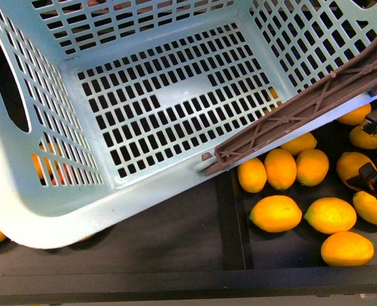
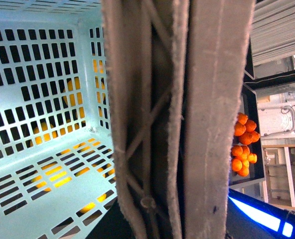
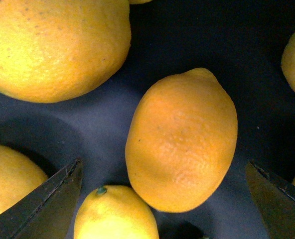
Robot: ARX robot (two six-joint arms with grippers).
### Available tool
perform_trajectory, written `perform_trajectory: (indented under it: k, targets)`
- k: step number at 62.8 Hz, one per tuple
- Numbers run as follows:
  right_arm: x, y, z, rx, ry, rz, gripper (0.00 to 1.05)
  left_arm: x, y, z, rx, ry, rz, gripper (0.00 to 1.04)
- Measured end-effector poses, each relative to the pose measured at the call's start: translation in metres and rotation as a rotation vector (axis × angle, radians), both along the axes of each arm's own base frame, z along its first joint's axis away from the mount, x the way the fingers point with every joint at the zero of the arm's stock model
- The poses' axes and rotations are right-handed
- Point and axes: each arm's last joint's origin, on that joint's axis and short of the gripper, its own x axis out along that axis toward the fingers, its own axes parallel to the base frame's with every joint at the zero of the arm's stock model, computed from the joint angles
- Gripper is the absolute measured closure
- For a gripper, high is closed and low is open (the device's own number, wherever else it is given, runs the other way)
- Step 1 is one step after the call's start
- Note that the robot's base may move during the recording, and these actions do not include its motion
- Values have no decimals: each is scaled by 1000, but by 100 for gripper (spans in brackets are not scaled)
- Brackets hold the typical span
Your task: Pick lemon and mango into basket
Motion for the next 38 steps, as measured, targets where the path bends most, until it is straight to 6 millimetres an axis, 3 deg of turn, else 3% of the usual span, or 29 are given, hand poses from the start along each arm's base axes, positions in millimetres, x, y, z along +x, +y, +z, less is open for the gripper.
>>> perform_trajectory:
  k: [21, 32, 38]
  targets:
    - [17, 8, -22, -24, 28, -33, 9, 0, 0, 0, 0, 0, -1, 87]
    - [19, 11, -26, 0, 24, -56, 39, 0, 0, 0, 0, 0, 0, 87]
    - [17, 8, -23, 26, 10, -76, 42, 0, 0, 0, 0, 0, -1, 87]
